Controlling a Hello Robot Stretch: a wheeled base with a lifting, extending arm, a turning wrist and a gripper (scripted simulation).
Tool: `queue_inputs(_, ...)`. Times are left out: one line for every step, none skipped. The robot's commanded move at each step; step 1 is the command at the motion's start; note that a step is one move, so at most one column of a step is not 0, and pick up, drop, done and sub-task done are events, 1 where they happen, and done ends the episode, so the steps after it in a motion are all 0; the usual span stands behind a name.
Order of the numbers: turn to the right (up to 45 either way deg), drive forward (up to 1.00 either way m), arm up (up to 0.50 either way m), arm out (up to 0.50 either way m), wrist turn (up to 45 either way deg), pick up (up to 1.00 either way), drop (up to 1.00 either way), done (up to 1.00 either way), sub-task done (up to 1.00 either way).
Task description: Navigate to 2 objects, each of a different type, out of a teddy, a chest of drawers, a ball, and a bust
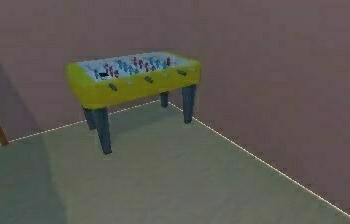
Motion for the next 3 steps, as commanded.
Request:
queue_inputs(-27.0,0.0,0.0,0.0,0.0,0.0,0.0,0.0,0.0)
queue_inputs(0.0,1.0,0.0,0.0,0.0,0.0,0.0,0.0,0.0)
queue_inputs(-6.0,0.0,0.0,0.0,0.0,0.0,0.0,0.0,0.0)
